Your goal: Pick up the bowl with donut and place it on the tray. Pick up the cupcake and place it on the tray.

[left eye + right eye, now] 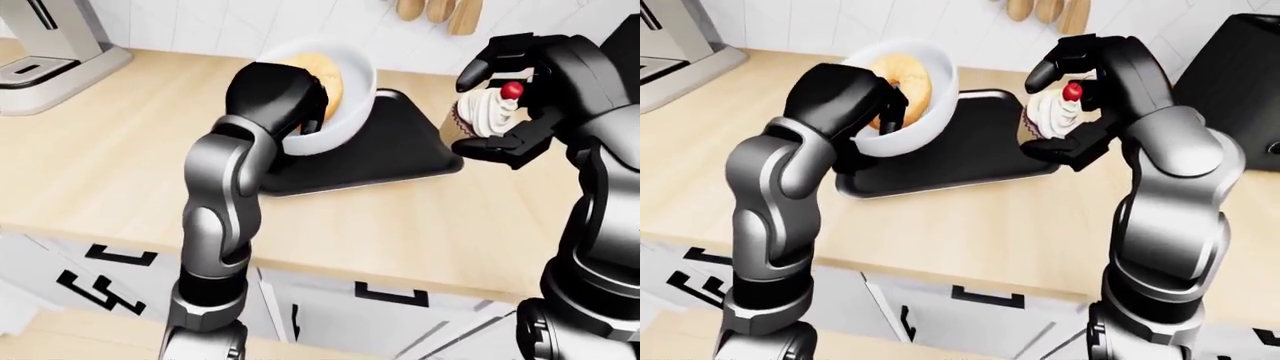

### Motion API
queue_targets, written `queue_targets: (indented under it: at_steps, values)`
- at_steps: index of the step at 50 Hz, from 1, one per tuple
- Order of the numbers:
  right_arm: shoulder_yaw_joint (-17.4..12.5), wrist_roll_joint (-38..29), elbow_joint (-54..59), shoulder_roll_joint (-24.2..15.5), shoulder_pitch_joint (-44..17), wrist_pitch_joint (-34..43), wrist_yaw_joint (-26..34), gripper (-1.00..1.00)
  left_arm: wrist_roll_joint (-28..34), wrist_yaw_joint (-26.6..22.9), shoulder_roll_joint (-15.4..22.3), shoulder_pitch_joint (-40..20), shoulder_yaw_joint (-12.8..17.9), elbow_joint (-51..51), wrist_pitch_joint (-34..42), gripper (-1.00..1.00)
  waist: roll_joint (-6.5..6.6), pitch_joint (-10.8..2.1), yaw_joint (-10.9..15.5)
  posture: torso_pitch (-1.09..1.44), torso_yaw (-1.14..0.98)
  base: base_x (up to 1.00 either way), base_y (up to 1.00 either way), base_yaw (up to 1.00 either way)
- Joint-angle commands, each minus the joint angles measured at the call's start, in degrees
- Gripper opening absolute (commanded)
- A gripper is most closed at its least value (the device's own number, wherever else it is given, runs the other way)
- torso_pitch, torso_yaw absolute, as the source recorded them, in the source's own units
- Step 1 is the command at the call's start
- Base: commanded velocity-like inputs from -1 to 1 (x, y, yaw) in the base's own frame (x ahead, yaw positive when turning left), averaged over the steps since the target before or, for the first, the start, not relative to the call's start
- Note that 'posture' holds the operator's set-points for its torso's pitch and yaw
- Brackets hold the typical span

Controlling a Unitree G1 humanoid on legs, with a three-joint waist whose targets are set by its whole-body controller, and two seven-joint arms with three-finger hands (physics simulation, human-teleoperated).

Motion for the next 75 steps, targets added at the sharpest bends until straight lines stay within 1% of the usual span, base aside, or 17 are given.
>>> queue_targets:
  at_steps: [1, 10, 19, 21, 24, 25, 26, 30, 34, 40, 44, 48, 49, 56, 68, 71, 75]
  values:
    - [-0.8, -0.4, -1.0, -0.6, -1.5, -1.5, -0.8, -1.0, 0.5, 2.3, 0.4, -2.4, 0.9, -2.6, -1.1, -1.0, -0.11, -1.82, 0.0, 0.0, 0.0, 0.0, 0.0, 0.0]
    - [-0.7, -0.4, -0.9, -0.7, -2.0, -1.2, -0.7, -1.0, 1.6, 0.3, 1.6, -2.7, 1.8, -1.7, -2.2, -1.0, 0.06, -2.02, -0.2, 0.0, 0.0, 0.0, 0.0, 0.0]
    - [-0.9, -0.3, -0.9, -0.8, -2.0, -1.4, -0.9, -1.0, 1.9, 0.1, 1.5, -2.6, 1.6, -1.3, -2.7, -1.0, 0.29, -2.21, -0.4, 0.0, 0.0, 0.0, 0.0, 0.0]
    - [-0.8, -0.3, -1.1, -0.9, -2.0, -1.1, -0.8, -1.0, 2.0, -0.2, 1.4, -2.3, 1.6, -1.5, -2.9, -0.87, 0.33, -2.29, -0.5, 0.0, 0.0, 0.0, 0.0, 0.0]
    - [-1.0, -0.2, -0.9, -0.7, -1.8, -1.6, -1.1, -1.0, 2.2, -0.3, 1.6, -1.7, 1.6, -1.9, -3.3, -0.82, 0.4, -2.39, -0.6, 0.0, 0.0, 0.0, 0.0, 0.0]
    - [-0.9, -0.2, -0.9, -0.6, -1.7, -1.7, -1.2, -1.0, 2.3, -0.3, 1.6, -1.3, 1.5, -2.0, -3.6, -0.69, 0.43, -2.41, -0.6, 0.0, 0.0, 0.0, 0.0, 0.0]
    - [-0.8, -0.3, -1.0, -0.7, -1.7, -1.5, -1.2, -1.0, 2.3, -0.2, 1.6, -1.2, 1.6, -1.9, -3.7, -0.64, 0.45, -2.45, -0.6, 0.0, 0.0, 0.0, 0.0, 0.0]
    - [-0.8, -0.3, -1.0, -0.7, -1.9, -1.4, -1.1, -1.0, 2.5, -0.2, 1.5, -0.8, 1.6, -1.7, -3.9, -0.58, 0.52, -2.59, -0.7, 0.0, 0.0, 0.0, 0.0, 0.0]
    - [-0.8, -0.3, -1.0, -0.5, -1.6, -1.7, -1.3, -1.0, 2.7, -0.2, 1.4, -0.6, 1.7, -1.7, -3.9, -0.33, 0.58, -2.56, -0.7, 0.0, 0.0, 0.0, 0.0, 0.0]
    - [-0.9, -0.3, -1.2, -0.6, -1.5, -1.5, -1.2, -1.0, 2.9, -0.4, 1.4, 0.2, 1.6, -2.1, -4.2, -0.26, 0.69, -2.63, -0.7, 0.0, 0.0, 0.0, 0.0, 0.0]
    - [-0.9, -0.2, -1.0, -0.6, -1.6, -1.7, -1.2, -1.0, 3.1, -1.4, 1.1, 0.8, 1.4, -3.7, -4.1, -0.03, 0.68, -2.63, -0.7, 0.0, 0.0, 0.0, 0.0, 0.0]
    - [-0.9, -0.1, -1.1, -0.7, -1.7, -1.5, -1.2, -1.0, 3.0, -1.3, 1.1, 1.1, 1.6, -3.8, -4.2, 0.08, 0.64, -2.58, -0.7, 0.0, 0.0, 0.0, 0.0, 0.0]
    - [-0.9, -0.2, -1.1, -0.7, -1.8, -1.4, -1.2, -1.0, 2.9, -1.2, 1.1, 1.2, 1.7, -3.8, -4.3, 0.18, 0.65, -2.57, -0.7, 0.0, 0.0, 0.0, 0.0, 0.0]
    - [-0.8, -0.3, -1.3, -0.7, -1.9, -1.1, -1.2, -1.0, 2.8, -2.0, 1.2, 1.8, 1.9, -5.2, -4.2, 0.4, 0.67, -2.55, -0.7, 0.0, 0.0, 0.0, 0.0, 0.0]
    - [-0.2, -0.4, -0.5, -0.3, -3.1, -1.1, -1.6, -1.0, -0.6, -5.2, 3.6, 4.6, 4.7, -13.3, -0.9, 0.43, 0.91, -2.45, -0.8, 0.0, 0.0, 0.0, 0.0, 0.0]
    - [-0.4, -0.1, 1.1, 0.2, -3.9, -2.1, -2.5, -1.0, -3.1, -6.4, 3.8, 5.5, 5.8, -16.1, 1.8, 0.39, 1.07, -2.42, -0.8, 0.0, 0.0, 0.0, 0.0, 0.0]
    - [-0.1, 0.7, 4.1, 1.1, -5.4, -3.8, -4.8, -1.0, -6.5, -5.9, 5.8, 6.7, 7.8, -18.4, 4.7, 0.38, 1.28, -2.43, -0.8, 0.0, 0.0, 0.0, 0.0, 0.0]
